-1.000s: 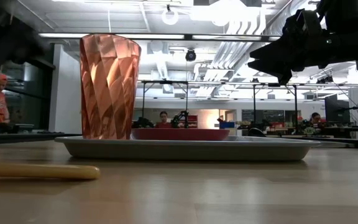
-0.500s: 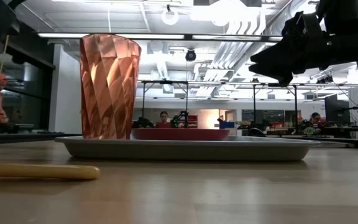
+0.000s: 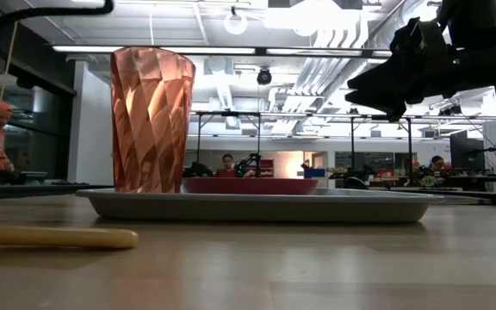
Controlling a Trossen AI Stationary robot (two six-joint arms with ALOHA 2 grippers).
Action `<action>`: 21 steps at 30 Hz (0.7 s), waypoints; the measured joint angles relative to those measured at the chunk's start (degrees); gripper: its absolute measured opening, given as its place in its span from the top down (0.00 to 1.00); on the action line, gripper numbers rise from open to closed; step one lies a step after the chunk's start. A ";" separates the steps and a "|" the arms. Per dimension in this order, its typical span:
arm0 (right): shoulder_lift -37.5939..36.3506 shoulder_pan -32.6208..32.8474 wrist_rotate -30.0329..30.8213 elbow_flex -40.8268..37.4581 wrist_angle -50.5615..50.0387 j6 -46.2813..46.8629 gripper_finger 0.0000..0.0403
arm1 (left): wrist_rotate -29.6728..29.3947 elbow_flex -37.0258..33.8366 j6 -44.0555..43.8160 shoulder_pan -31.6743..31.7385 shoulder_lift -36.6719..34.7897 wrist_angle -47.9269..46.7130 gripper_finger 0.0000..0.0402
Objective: Pick and place plate/cup/fork/spoon on tray
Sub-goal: Put the yellow spoon on the gray serving tray to the right of the orange cup
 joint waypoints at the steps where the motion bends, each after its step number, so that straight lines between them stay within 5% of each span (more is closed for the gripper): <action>1: 0.00 0.00 0.00 0.00 -0.01 0.00 0.57 | 0.51 -0.10 0.20 0.00 0.75 1.22 0.99; 21: 0.31 0.00 0.00 0.00 -1.01 -0.01 0.57 | 3.72 -0.02 5.14 3.60 6.89 3.16 1.00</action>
